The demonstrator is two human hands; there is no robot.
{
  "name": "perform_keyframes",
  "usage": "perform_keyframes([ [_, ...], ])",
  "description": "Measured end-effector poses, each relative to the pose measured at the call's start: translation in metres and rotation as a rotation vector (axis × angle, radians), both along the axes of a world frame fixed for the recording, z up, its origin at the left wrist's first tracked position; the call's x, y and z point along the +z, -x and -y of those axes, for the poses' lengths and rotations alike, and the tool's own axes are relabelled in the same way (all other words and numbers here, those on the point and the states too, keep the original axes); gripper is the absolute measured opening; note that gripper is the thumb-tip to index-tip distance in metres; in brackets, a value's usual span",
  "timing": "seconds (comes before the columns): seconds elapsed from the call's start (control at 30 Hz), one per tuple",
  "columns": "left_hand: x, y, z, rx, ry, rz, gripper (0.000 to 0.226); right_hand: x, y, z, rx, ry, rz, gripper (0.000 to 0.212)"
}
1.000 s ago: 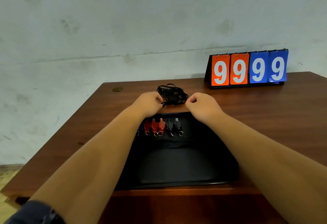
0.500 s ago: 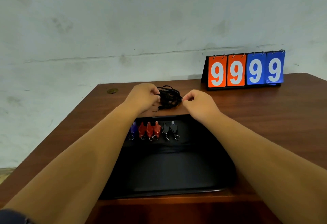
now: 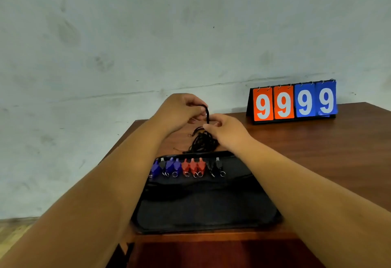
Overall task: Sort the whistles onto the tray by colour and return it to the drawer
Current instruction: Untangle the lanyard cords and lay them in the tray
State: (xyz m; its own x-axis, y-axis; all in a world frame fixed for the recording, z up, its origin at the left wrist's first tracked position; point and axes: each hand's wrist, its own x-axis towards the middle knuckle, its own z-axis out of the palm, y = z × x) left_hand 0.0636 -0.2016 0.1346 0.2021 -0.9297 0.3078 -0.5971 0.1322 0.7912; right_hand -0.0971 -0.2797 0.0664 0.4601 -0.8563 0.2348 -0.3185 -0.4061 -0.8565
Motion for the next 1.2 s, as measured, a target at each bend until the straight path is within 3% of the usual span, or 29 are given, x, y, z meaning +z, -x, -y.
perform_keyframes([
  [0.1, 0.009, 0.003, -0.005, 0.009, 0.046, -0.089, 0.018, 0.013, 0.0, -0.004, -0.077, -0.094, 0.124, 0.014],
  [0.2, 0.006, 0.003, -0.005, 0.018, 0.003, -0.143, 0.032, 0.03, 0.005, -0.002, -0.074, -0.191, 0.284, 0.017],
  [0.37, -0.02, 0.011, 0.005, -0.03, -0.197, -0.024, 0.046, 0.054, 0.013, 0.003, -0.05, -0.315, 0.497, 0.024],
  [0.7, -0.059, 0.023, 0.033, 0.038, -0.222, 0.054, 0.018, 0.078, 0.035, 0.01, -0.021, -0.463, 0.799, 0.014],
  [0.87, -0.066, 0.021, 0.042, 0.127, -0.261, 0.19, 0.011, 0.084, 0.046, 0.017, -0.022, -0.511, 0.934, 0.014],
  [1.2, -0.072, 0.012, 0.063, 0.177, -0.253, 0.283, 0.009, 0.074, 0.061, 0.034, -0.125, -0.464, 0.94, 0.018],
])
